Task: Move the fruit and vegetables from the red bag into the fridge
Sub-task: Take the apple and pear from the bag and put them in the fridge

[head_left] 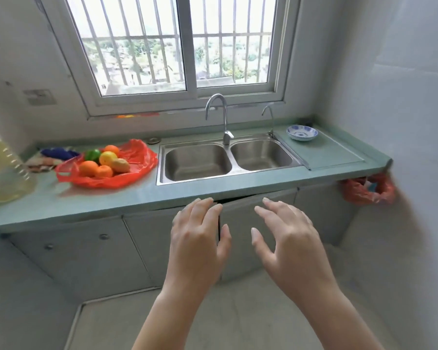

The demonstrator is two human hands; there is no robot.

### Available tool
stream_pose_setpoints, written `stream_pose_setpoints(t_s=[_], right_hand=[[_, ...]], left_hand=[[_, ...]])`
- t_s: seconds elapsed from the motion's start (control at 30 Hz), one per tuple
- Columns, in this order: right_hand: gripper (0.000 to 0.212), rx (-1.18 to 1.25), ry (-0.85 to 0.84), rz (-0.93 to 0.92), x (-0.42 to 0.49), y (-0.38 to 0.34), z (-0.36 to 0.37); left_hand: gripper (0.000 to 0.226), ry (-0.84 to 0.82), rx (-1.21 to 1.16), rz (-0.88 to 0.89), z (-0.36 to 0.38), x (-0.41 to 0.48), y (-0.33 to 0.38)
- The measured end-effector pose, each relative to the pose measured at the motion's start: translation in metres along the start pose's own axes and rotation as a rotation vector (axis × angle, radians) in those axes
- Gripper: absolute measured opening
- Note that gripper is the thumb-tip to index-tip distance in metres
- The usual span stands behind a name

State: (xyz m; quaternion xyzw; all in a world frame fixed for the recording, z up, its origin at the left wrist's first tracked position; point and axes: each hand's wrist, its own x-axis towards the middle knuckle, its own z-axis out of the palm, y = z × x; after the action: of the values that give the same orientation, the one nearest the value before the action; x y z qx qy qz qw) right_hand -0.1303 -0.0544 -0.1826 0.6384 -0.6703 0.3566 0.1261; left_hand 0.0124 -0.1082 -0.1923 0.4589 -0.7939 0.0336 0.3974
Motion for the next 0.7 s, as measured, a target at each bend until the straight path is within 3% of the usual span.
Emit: stream_pose_setpoints(t_s=[0.3, 0.7], right_hand=[[0.042, 0.115, -0.043, -0.154, 0.122, 0.037, 0.083], [0.039, 0.326, -0.192, -0.393, 0.203, -0.038, 0.215]], left_hand=[[0.041, 0.029, 0.112, -0.150, 0.066, 0.094, -0.039], [0.042, 0.099, 0.343, -0.449, 0.055, 0.116, -0.173]])
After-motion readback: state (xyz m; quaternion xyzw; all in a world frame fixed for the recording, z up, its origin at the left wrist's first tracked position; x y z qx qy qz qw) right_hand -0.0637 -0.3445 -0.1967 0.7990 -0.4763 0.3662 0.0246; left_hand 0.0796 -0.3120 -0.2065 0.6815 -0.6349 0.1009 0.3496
